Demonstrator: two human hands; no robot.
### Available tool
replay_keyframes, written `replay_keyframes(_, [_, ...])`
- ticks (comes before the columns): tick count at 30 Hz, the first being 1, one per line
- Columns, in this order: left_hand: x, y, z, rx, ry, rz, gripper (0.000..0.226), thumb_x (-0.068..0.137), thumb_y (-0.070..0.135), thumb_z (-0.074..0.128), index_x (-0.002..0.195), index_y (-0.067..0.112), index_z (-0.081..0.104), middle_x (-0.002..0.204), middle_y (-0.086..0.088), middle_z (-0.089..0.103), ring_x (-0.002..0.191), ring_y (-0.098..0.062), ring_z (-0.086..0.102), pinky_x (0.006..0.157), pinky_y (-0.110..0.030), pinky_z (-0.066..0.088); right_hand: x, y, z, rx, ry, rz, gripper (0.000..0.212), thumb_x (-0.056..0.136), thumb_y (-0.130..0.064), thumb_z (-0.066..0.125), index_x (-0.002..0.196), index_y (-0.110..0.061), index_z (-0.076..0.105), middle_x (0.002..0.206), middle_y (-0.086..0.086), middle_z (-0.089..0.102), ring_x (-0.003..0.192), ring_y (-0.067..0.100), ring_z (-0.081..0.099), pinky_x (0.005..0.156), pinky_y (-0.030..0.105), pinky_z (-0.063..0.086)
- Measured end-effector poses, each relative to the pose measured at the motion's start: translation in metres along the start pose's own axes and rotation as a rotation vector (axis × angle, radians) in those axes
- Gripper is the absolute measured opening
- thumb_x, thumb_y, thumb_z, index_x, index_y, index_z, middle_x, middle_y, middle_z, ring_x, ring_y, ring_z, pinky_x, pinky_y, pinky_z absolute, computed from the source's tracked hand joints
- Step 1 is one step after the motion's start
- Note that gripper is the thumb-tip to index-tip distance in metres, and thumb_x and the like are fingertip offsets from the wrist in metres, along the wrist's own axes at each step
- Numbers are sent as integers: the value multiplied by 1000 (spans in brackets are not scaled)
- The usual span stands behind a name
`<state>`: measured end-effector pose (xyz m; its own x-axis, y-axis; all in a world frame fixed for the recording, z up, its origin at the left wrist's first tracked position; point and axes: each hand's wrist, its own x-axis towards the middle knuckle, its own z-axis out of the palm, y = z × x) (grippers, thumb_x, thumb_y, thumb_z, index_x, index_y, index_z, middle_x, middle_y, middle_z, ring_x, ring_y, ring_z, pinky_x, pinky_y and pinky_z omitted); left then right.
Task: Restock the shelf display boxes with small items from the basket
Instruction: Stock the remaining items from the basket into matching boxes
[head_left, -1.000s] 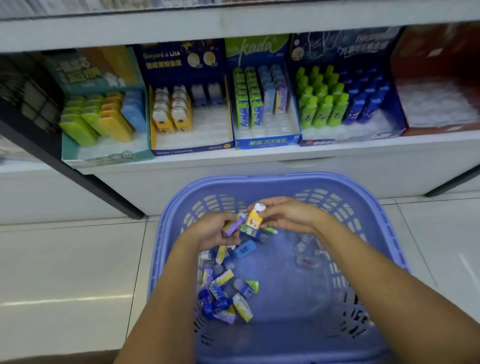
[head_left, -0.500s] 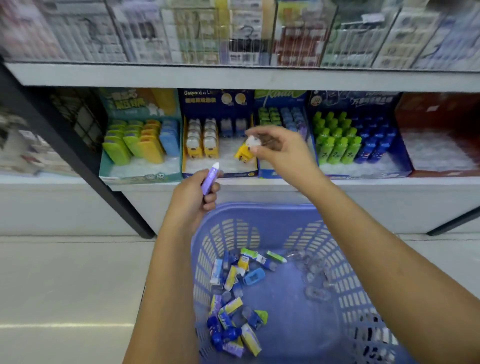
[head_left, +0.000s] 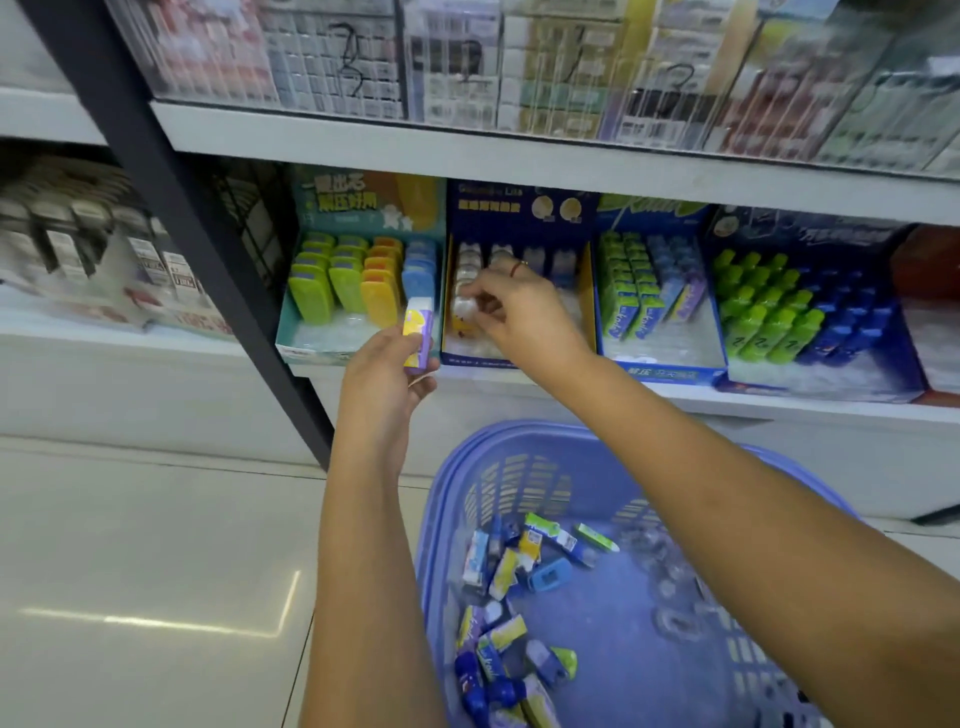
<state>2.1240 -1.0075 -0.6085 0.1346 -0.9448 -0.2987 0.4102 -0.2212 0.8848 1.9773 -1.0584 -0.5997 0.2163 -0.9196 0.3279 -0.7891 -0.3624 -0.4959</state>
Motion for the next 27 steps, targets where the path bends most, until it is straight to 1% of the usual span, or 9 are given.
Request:
replay_keyframes(5, [-8,-2,5,-22,-21,33,15,90,8,60,81,19,62,71,2,66,69,-13,60,65,-19,53,0,-1,-2,-129,16,-42,23,87,-14,63,107,-4,67,105,12,53,89,24,55,78,35,47])
replay_keyframes(8, [-11,-2,10,1,4,21,12,87,9,64,81,19,63,64,8,66,64,-9,58,67,-19,51,5,-2,-8,-89,2,43,23,89,-20,62,105,-3,59,94,3,49,82,15,49,68,27,41])
replay_keyframes(11, [-15,-1,16,-30,9,18,8,88,9,64,83,15,63,69,3,67,65,-10,61,64,-18,52,-8,-9,-19,-167,-43,-28,37,87,-15,62,123,-10,57,123,7,45,107,20,49,85,26,41])
replay_keyframes(13, [-18,1,22,-63,-19,17,5,88,8,62,85,12,62,74,-1,68,68,-13,64,64,-19,54,-29,-14,-28,-84,-27,-123,48,83,-8,65,130,-14,54,131,9,41,108,21,49,88,22,39])
replay_keyframes(17, [-28,1,42,25,-144,-19,7,90,9,58,93,12,64,68,2,70,62,-8,66,61,-18,53,-72,-9,-42,-3,59,-260,39,81,-5,67,119,-9,60,123,9,52,96,16,53,79,27,48])
replay_keyframes(20, [-38,-6,62,168,-196,-28,13,90,7,55,87,16,65,63,2,64,58,-9,57,56,-20,39,-91,3,-56,-43,125,-279,32,83,-7,69,114,-5,62,115,10,60,95,25,62,76,40,54])
replay_keyframes(22, [-44,-13,76,194,-232,-41,16,90,7,53,81,15,64,60,3,59,59,-10,49,56,-21,33,-100,13,-68,-73,170,-310,26,84,-7,68,109,-2,65,110,10,65,94,27,65,75,39,55])
replay_keyframes(25, [-52,-20,99,164,-309,-59,20,94,13,50,82,13,66,64,0,63,61,-12,53,55,-20,42,-108,29,-89,-134,256,-310,16,85,-10,67,100,-3,69,101,8,70,90,23,67,75,32,54])
replay_keyframes(27, [-55,-28,113,194,-372,-35,21,97,16,47,93,12,67,78,-3,69,69,-13,62,60,-19,51,-109,43,-107,-122,347,-202,15,85,-14,66,97,-6,70,94,5,70,83,19,67,73,25,50])
